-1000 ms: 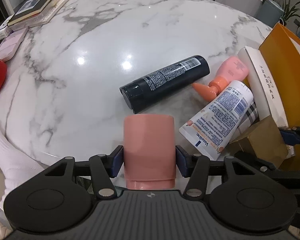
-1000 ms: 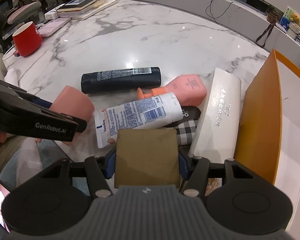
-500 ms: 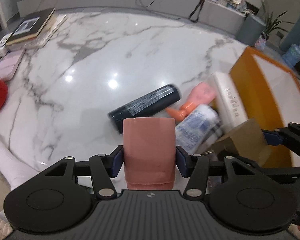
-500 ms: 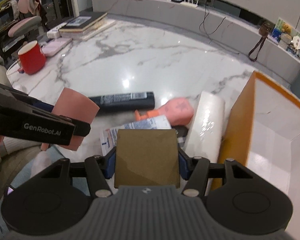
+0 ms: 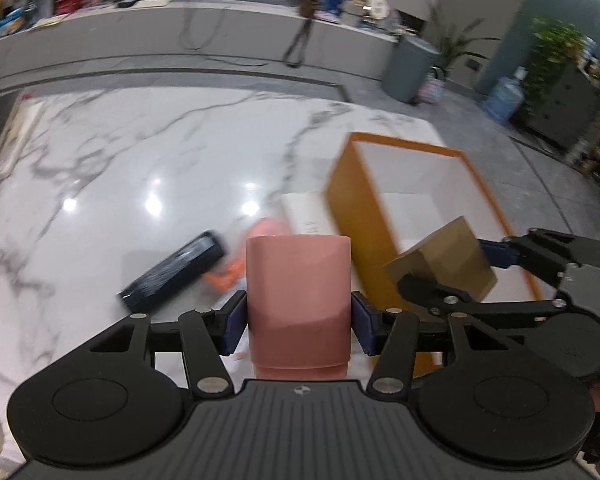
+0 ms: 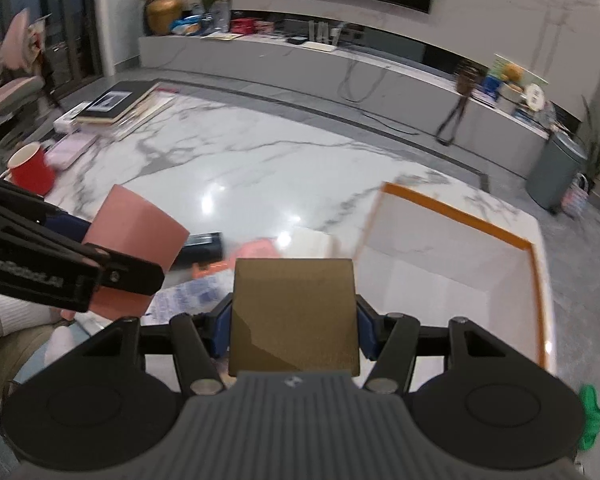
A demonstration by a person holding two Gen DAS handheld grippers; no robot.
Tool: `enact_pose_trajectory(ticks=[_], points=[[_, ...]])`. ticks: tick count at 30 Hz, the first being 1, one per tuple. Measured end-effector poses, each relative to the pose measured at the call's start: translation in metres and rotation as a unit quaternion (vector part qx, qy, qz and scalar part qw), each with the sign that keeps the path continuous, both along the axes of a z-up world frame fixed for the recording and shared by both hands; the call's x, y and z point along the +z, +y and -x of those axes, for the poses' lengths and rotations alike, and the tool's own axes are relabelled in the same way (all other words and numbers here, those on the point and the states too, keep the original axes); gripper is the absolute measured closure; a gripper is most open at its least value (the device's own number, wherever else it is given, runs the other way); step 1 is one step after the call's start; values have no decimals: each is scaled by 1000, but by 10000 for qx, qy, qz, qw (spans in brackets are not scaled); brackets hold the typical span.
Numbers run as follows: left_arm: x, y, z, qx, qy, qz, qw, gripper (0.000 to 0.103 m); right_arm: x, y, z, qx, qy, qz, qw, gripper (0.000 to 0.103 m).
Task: Organize rigid objects
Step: 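Carry the pink cup with the left tool while the right tool carries the brown square over the orange box, then open the left tool to drop the pink cup into the orange box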
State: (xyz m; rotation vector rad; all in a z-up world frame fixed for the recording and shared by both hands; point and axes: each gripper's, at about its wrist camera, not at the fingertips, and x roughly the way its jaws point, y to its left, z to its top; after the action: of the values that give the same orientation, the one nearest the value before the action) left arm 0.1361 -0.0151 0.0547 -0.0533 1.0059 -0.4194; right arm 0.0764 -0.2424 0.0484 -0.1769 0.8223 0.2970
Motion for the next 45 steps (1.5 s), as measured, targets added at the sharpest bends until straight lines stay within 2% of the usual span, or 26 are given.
enact_pose_trajectory(ticks=[6,15,18,22,25,29,32,35,39,45], points=[[6,-52,-8,-594,190,291,9976,41,-3,-44,3,-454,196,-49,9988,44],[-19,-126,-18,-1162,646,117,9911,41,-32,-94,-4,-897,694,-98,9935,44],[-22,-141,-20,-1278,706,-99,9892,41,-45,-103,-7,-933,793,-119,9924,44],[-33,-154,-28,-1409,989,-339,9845,41,-58,-110,-12,-874,942,-147,9916,44],[-40,-172,-27,-1801,920,-971,9745,41,-68,-108,-16,-714,1084,-72,9915,44],[-42,-187,-29,-2395,859,-1401,9569,41,-81,-103,-24,-434,1275,103,9908,44],[-47,-192,-35,-2390,923,-1506,9548,41,-86,-106,-31,-434,1420,53,9889,44],[-58,-194,-42,-2335,1096,-1396,9560,41,-91,-107,-36,-416,1529,4,9874,44],[-72,-198,-45,-2421,1373,-1356,9509,41,-101,-106,-38,-278,1702,119,9849,44],[-81,-197,-54,-2342,1695,-1239,9492,41,-109,-110,-43,-330,1893,37,9814,44]])
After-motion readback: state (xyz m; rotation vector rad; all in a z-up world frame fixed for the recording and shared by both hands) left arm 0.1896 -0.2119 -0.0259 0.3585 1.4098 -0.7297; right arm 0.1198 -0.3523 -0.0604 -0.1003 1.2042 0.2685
